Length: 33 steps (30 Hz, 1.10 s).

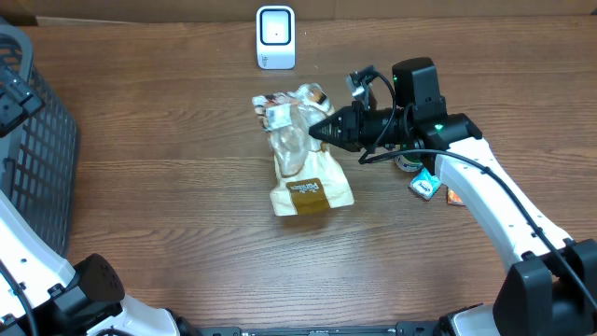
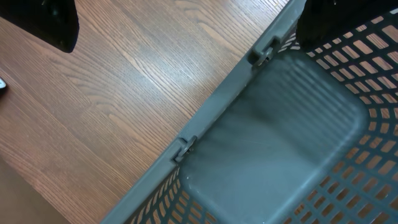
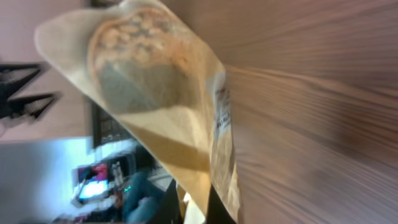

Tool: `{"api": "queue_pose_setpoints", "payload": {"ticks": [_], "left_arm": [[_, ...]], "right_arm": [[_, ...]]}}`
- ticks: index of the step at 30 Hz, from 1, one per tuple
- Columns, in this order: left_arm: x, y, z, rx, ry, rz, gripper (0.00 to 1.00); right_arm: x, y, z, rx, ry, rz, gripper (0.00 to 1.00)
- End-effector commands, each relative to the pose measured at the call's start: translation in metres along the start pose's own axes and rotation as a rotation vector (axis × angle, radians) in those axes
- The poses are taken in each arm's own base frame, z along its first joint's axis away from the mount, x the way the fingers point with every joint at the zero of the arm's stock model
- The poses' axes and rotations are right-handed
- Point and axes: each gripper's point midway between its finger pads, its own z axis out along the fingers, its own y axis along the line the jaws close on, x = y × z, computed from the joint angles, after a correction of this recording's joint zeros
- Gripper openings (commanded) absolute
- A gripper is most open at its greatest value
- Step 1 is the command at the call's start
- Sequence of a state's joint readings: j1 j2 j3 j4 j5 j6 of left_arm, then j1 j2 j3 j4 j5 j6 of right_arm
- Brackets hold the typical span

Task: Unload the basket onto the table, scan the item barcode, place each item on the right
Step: 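Lift the snack bag and carry it up toward the scanner, then hold the snack bag in front of the white scanner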

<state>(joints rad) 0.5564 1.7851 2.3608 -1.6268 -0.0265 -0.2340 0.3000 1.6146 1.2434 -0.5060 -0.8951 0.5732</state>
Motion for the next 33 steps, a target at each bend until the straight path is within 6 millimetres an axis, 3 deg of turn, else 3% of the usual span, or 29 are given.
{"api": "queue_pose_setpoints", "payload": {"ticks": [1,8,15,20,25,33], "left_arm": [[0.0,-0.001,-0.001,0.003,-0.004,-0.007,1.0],[0.0,-0.001,-0.001,0.003,-0.004,-0.007,1.0],[0.0,-0.001,-0.001,0.003,-0.004,-0.007,1.0],[0.0,-0.001,-0.001,0.003,-0.004,-0.007,1.0],[0.0,-0.001,-0.001,0.003,-0.004,-0.008,1.0],[0.0,-0.001,-0.001,0.003,-0.004,-0.007,0.99]], "right_arm": [[-0.043,0.013,-0.026,0.229,-0.199,-0.158,0.04],[-0.1,0.028,-0.059,0.611,-0.354,-0.354,0.04],[-0.195,0.055,-0.067,1.1,-0.687,-0.826,0.04],[-0.231,0.067,-0.041,1.236,-0.781,-1.071,0.04],[-0.256,0.051,-0.011,1.322,-0.807,-1.219,0.04],[-0.273,0.033,0.014,1.425,-0.824,-1.374,0.04]]}}
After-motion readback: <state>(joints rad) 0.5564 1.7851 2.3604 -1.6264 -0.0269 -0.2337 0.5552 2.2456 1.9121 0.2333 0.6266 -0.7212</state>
